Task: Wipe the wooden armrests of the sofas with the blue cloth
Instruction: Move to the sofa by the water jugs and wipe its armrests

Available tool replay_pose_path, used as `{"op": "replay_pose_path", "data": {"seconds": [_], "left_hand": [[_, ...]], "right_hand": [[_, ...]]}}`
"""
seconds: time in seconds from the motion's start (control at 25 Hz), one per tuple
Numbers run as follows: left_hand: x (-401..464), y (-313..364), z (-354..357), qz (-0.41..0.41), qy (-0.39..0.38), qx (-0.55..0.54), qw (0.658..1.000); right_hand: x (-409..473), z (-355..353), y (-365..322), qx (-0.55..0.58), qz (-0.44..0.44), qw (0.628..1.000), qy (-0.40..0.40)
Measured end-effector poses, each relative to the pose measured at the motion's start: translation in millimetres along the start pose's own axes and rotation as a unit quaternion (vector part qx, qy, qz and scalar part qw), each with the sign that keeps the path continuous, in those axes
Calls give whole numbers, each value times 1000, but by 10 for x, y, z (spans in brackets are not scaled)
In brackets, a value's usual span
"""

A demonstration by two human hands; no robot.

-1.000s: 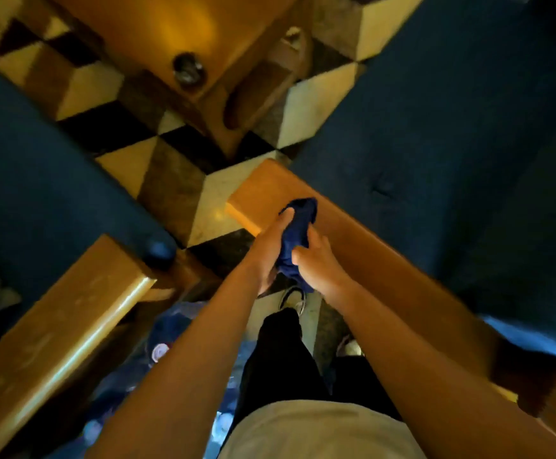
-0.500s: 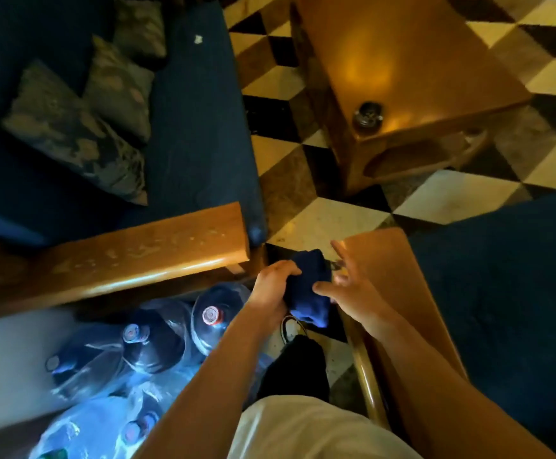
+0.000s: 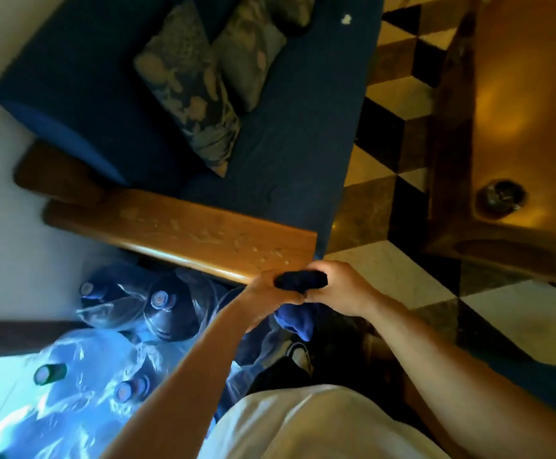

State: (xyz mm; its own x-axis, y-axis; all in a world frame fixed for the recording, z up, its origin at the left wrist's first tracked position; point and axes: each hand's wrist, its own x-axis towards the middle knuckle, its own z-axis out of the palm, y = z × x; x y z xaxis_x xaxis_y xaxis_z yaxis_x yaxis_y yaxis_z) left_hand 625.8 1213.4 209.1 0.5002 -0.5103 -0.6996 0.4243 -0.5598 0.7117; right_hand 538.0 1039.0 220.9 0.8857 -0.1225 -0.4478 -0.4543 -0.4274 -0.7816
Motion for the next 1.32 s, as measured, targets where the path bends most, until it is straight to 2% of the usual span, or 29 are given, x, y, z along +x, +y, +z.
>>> {"op": "replay_pose_path", "data": {"seconds": [0.28, 0.36, 0.52, 0.6, 0.68, 0.72, 0.8, 0.84, 0.88, 0.96, 1.04, 1.12, 1.2, 1.32], "left_hand": [[272, -154, -128, -23, 175, 10, 984], [473, -99, 6, -60, 232, -76, 968], [784, 12, 354, -122, 347, -262, 892], [965, -20, 498, -153, 400, -325, 843], [1091, -153, 623, -228, 478, -305, 792], [1127, -230, 668, -263, 520, -298, 756], [1202, -442, 717, -297, 570, -325, 694], [1249, -566, 725, -302, 567, -342, 686], [1307, -670, 718, -292, 549, -364, 694], [1443, -760, 670, -240, 511, -401, 721], [1580, -860, 623, -204, 515, -424, 716], [1685, -957, 588, -204, 522, -437, 704], [1728, -1062, 582, -202, 517, -469, 687], [1696, -1162, 571, -177, 495, -540, 657]], "right_hand": [[952, -248, 206, -62, -6, 986, -153], [1336, -314, 319, -71, -21, 975, -212], [1923, -361, 423, -177, -47, 941, -285], [2193, -380, 454, -259, -100, 930, -240], [2351, -339, 526, -344, -203, 908, -129], [2365, -283, 555, -352, -234, 901, -100], [2236, -86, 684, -358, -233, 893, -141], [2133, 36, 781, -379, -207, 886, -171], [2059, 149, 880, -404, -187, 878, -177], [2063, 297, 925, -435, -175, 874, -130], [2231, 429, 889, -420, -173, 887, -87], [2532, 440, 872, -324, -156, 930, -77], [2924, 366, 828, -177, -96, 970, -137], [3222, 217, 783, -41, 21, 973, -227]]}}
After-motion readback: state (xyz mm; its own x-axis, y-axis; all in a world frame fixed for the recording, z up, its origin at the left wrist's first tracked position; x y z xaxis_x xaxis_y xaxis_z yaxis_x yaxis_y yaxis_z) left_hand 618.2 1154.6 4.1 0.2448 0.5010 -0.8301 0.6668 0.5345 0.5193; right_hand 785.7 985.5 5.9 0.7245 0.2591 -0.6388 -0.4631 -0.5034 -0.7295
